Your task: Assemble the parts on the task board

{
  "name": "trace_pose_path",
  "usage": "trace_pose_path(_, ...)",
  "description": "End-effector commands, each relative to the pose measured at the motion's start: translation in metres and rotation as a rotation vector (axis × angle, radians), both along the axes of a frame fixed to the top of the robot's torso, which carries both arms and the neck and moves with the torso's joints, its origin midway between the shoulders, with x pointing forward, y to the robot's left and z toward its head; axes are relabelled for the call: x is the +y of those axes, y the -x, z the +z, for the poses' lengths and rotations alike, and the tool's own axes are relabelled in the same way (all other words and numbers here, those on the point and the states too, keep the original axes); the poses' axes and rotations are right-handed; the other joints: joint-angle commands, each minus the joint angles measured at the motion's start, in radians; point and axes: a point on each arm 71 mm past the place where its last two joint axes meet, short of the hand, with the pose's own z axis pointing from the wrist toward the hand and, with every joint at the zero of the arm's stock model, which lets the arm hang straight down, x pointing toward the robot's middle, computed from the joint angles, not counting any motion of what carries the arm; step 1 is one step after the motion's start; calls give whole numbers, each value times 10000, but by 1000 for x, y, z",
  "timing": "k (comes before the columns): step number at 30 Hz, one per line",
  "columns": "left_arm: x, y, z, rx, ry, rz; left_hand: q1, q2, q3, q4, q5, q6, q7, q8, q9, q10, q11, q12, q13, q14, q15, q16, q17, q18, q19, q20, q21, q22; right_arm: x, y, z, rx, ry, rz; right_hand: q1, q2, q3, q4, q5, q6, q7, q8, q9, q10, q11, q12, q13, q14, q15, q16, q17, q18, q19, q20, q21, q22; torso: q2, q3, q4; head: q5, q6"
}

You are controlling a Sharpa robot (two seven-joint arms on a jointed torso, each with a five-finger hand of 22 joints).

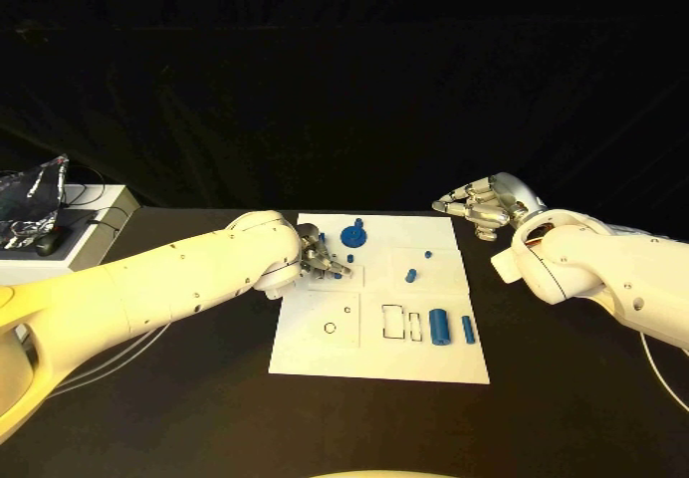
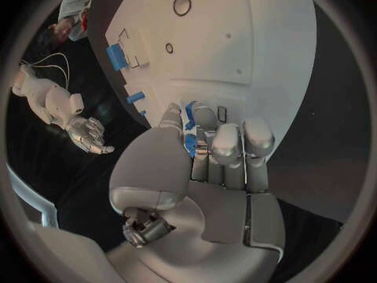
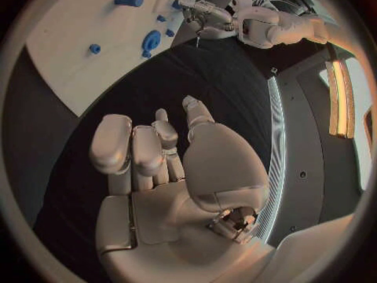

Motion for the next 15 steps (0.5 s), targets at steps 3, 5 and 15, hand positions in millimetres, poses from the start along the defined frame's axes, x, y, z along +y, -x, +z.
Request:
trace_pose_path(3, -2, 0, 8, -290, 783, 122, 53, -98, 77, 82, -28, -131, 113, -11, -10, -120, 128, 7, -26, -28, 7, -68, -129, -105, 6, -19, -125, -12, 0, 0, 0, -82, 4, 117, -74, 51, -38, 23, 37, -46, 16, -64, -9, -72, 2, -59, -9, -14, -8, -10, -9, 59, 682, -66, -25, 1349, -1, 16, 0, -10, 24)
trace_pose_path(5, -1, 0, 12, -349, 1261, 169, 173, -126, 109, 57, 11, -390, 265, -214, -130, -333, 234, -83, -56, -104, 66, -202, -271, -83, -213, -40, -388, -195, -1, 0, 0, -95, 1, 94, -74, 51, -38, 23, 37, -46, 16, -64, -9, -72, 2, -59, -9, -14, -8, -10, -9, 59, 682, -66, -25, 1349, 0, 17, 0, -12, 32)
trace_pose_path(15, 6, -2, 37, -1132, 3298, 189, 1562, 263, 337, -689, 174, -1803, 1461, -1824, -2985, -2053, 1218, -1708, -2305, -2118, 897, -2183, -2809, 300, -2522, 786, -3874, -2466, -7, -1, 1, -186, -62, -47, -73, 51, -38, 23, 38, -47, 16, -65, -10, -73, 2, -60, -11, -14, -8, -11, -10, 59, 682, -66, -26, 1348, 8, 13, -9, -61, 104)
